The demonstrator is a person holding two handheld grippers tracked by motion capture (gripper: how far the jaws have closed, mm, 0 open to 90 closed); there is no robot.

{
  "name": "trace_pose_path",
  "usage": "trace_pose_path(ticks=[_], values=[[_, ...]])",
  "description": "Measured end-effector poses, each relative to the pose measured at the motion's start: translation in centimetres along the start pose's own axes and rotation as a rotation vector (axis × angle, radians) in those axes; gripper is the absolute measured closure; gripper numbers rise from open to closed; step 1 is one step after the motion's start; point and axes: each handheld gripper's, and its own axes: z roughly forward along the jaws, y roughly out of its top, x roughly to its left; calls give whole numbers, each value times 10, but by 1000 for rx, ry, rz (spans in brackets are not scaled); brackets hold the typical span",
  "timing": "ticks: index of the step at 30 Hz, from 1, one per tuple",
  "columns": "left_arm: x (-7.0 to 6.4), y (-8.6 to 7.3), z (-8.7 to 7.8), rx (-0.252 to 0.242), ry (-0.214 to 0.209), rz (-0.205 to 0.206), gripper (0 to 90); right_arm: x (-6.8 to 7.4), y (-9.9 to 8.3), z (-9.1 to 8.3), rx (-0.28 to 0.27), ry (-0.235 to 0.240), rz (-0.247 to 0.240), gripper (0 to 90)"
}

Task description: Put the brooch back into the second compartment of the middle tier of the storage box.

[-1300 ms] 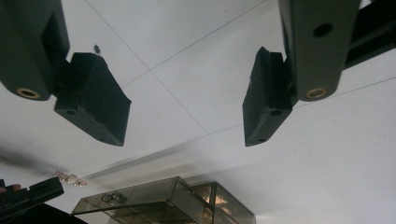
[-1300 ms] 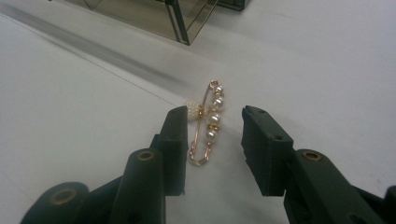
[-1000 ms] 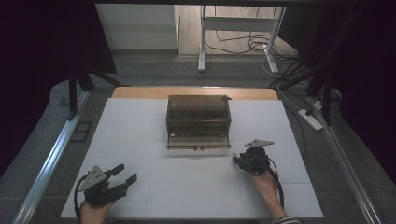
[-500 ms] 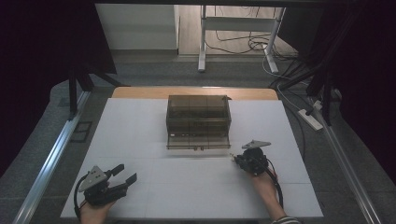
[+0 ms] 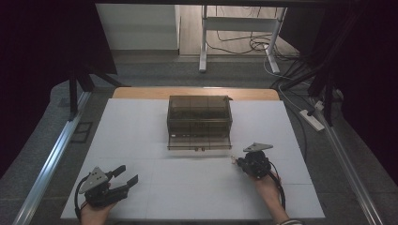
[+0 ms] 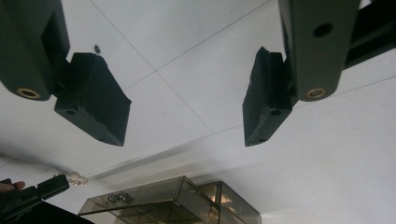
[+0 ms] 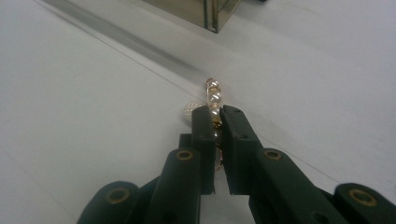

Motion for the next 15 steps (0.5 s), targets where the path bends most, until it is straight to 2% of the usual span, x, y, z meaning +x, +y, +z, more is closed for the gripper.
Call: trace_pose_path(ticks=[6,15], values=[[0,0,0,1,-4,3,332,7,0,-6,-10,0,-30,835],[0,0,1,2,-11,2,332,10,0,-15,-32,30,-23,835]])
